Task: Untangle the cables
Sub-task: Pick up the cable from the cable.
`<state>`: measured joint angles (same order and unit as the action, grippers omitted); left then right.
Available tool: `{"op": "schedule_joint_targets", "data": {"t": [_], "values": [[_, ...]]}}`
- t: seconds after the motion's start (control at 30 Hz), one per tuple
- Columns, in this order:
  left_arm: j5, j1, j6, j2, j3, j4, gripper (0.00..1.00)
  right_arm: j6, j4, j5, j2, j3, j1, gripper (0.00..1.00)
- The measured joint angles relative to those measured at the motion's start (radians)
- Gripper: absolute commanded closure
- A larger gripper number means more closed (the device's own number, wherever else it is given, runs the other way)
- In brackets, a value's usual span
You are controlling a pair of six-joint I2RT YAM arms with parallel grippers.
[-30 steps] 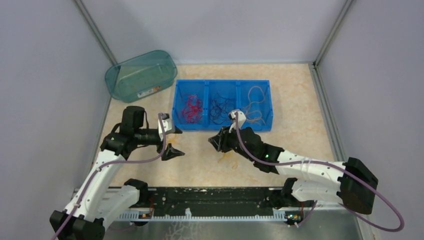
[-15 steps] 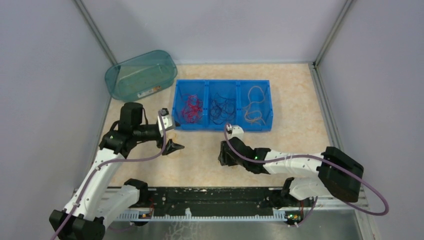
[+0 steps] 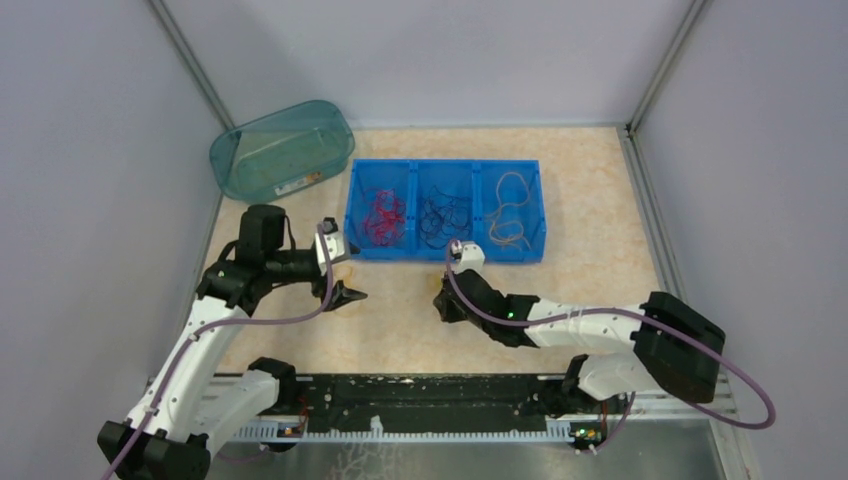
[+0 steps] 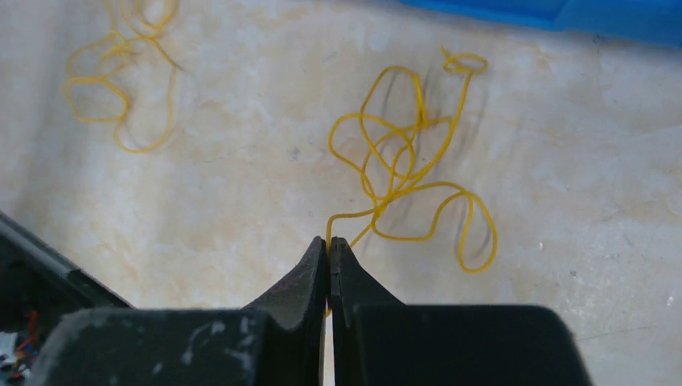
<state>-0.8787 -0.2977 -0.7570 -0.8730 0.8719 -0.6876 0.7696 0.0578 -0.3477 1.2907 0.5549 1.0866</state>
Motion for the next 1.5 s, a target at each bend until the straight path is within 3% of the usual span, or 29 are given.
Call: {"op": "schedule_joint_targets", "data": {"t": [0.13, 0.33, 0.57, 0.8, 1.07, 1.37, 1.5], "values": [[-0.001, 0.0, -0.011, 0.0, 0.0, -0.008, 0.0, -0.068, 0.08, 0.06, -0.111, -0.021, 0.0, 1.0], [-0.026, 0.0, -0.025, 0.005, 0.0, -0.011, 0.0, -0.204, 0.204, 0.294, -0.256, -0.015, 0.0, 1.0], [-0.095, -0.002, -0.003, 0.003, 0.054, -0.006, 0.01, -0.333, 0.192, 0.564, -0.217, 0.105, 0.0, 1.0], [-0.151, -0.017, 0.009, 0.004, 0.064, -0.026, 0.07, -0.397, 0.185, 0.653, -0.167, 0.173, 0.0, 1.0], [-0.102, -0.021, 0.003, 0.009, 0.048, -0.039, 0.29, -0.43, 0.184, 0.675, -0.154, 0.186, 0.0, 1.0], [-0.06, -0.038, 0.014, -0.028, 0.043, -0.055, 0.7, -0.438, 0.201, 0.652, -0.173, 0.185, 0.0, 1.0], [-0.059, -0.045, 0.034, -0.051, 0.043, -0.055, 0.94, -0.438, 0.218, 0.641, -0.188, 0.184, 0.0, 1.0]]}}
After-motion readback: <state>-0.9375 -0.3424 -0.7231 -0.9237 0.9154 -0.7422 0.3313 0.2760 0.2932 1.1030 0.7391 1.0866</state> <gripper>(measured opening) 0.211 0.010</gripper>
